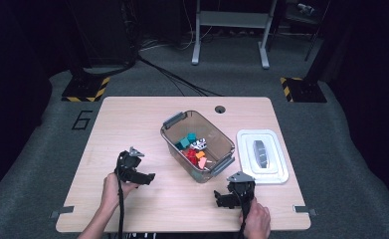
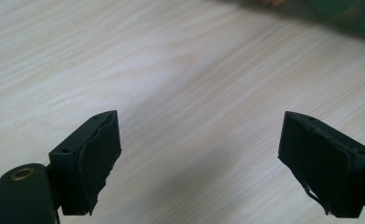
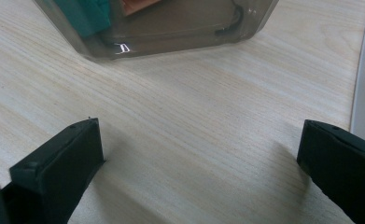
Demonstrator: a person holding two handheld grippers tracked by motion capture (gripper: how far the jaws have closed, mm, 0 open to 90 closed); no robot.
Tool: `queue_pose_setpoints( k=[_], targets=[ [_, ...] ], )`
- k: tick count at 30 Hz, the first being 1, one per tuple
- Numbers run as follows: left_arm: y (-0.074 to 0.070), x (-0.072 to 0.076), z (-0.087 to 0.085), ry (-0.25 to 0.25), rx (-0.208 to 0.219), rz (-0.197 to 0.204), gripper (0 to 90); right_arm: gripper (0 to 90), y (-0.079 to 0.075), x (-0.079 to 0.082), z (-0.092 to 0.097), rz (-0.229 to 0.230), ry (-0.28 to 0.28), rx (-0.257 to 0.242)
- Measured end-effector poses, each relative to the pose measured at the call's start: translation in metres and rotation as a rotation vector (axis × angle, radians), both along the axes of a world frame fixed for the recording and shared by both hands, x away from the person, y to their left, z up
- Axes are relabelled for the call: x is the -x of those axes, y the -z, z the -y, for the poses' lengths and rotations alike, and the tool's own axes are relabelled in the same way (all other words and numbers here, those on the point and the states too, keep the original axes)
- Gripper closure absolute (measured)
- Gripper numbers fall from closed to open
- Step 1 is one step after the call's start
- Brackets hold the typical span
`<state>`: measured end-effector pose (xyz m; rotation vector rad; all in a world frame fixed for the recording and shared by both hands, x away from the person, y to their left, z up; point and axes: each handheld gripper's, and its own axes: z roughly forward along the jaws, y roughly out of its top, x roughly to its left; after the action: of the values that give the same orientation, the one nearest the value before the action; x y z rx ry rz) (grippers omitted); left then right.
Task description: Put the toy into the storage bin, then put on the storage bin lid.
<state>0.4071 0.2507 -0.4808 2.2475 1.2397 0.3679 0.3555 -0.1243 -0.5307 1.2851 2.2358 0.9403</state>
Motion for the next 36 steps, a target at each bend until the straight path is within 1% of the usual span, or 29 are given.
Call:
queue_pose_setpoints(
  k=[1,2,3,4,5,6,7,9,10,11,12,14,15,16,17,18,19,22,23,26,27,28,29,30,32,33,36],
  targets=[
    [0.003,0.0,-0.003,-0.001,-0.003,-0.007,12.6,0.0,0.0,0.0,0.0,0.001,-0.001,0.001],
    [0.008,0.0,-0.006,-0.015,-0.002,-0.005,12.6,0.0,0.0,0.0,0.0,-0.001,0.0,-0.001],
    [0.011,0.0,-0.008,-0.014,-0.017,-0.01,12.6,0.0,0.0,0.0,0.0,-0.001,0.0,-0.001],
    [0.015,0.0,-0.01,-0.034,-0.008,-0.005,12.6,0.0,0.0,0.0,0.0,-0.001,0.0,-0.001],
    [0.018,-0.001,-0.013,-0.033,0.0,-0.011,11.9,0.0,0.0,0.0,0.0,-0.001,0.0,-0.001],
    [0.018,-0.001,-0.013,-0.033,0.0,-0.011,11.5,0.0,0.0,0.0,0.0,-0.003,0.0,-0.002],
    [0.024,-0.001,-0.017,-0.046,0.01,-0.017,10.2,0.0,0.0,0.0,0.0,-0.003,0.0,-0.002],
    [0.029,0.0,-0.022,-0.056,0.017,-0.01,9.2,0.0,0.0,0.0,0.0,-0.003,0.0,-0.002],
    [0.029,0.0,-0.022,-0.056,0.017,-0.01,8.5,0.0,0.0,0.0,0.0,-0.003,0.0,-0.002],
    [0.032,0.0,-0.024,-0.054,0.031,-0.001,8.5,0.0,0.0,0.0,0.0,-0.005,0.002,-0.004],
    [0.035,0.001,-0.026,-0.047,0.02,0.028,7.5,0.0,0.0,0.0,0.0,0.0,-0.001,0.001],
    [0.039,0.003,-0.029,-0.034,0.012,0.067,7.5,0.0,0.0,0.0,0.0,-0.002,-0.001,0.0],
    [0.041,0.004,-0.032,-0.029,0.024,0.09,6.8,0.0,0.0,0.0,0.0,-0.001,-0.001,0.001],
    [0.041,0.004,-0.032,-0.029,0.024,0.09,6.3,0.0,0.0,0.0,0.0,-0.001,-0.001,0.001],
    [0.045,0.005,-0.036,-0.028,0.053,0.132,6.0,0.0,0.0,0.0,0.0,-0.002,0.0,0.005],
    [0.047,0.005,-0.038,-0.025,0.063,0.157,5.7,0.0,0.0,0.0,0.0,-0.002,-0.002,0.004],
    [0.049,0.006,-0.039,-0.022,0.083,0.174,4.9,0.0,0.0,-0.001,0.0,0.0,-0.005,0.005],
    [0.049,0.005,-0.041,-0.007,0.085,0.177,4.5,0.0,0.0,0.0,0.0,-0.005,-0.001,0.003],
    [0.049,0.003,-0.042,0.014,0.09,0.17,4.4,0.0,0.0,0.0,0.0,-0.004,-0.001,0.003],
    [0.049,0.0,-0.045,0.041,0.082,0.18,4.4,0.0,0.0,0.0,0.0,-0.004,0.002,0.004],
    [0.049,-0.001,-0.046,0.056,0.082,0.172,4.4,0.0,0.0,0.0,0.0,-0.004,0.01,0.003],
    [0.049,-0.001,-0.046,0.056,0.082,0.172,4.4,0.0,0.0,0.001,-0.002,-0.004,0.025,-0.009],
    [0.049,-0.002,-0.048,0.08,0.085,0.167,4.4,0.0,0.0,0.001,-0.002,-0.006,0.025,-0.01],
    [0.049,-0.003,-0.049,0.088,0.082,0.169,4.4,0.0,0.0,0.001,-0.002,-0.006,0.025,-0.01],
    [0.049,-0.004,-0.049,0.079,0.085,0.176,4.4,0.0,0.0,0.001,-0.002,-0.006,0.025,-0.01],
    [0.05,-0.007,-0.047,0.047,0.089,0.179,4.2,0.0,0.0,0.001,-0.002,-0.006,0.026,-0.01],
    [0.049,-0.007,-0.047,0.05,0.079,0.178,3.9,0.0,0.0,0.001,-0.002,-0.006,0.025,-0.01]
  ],
)
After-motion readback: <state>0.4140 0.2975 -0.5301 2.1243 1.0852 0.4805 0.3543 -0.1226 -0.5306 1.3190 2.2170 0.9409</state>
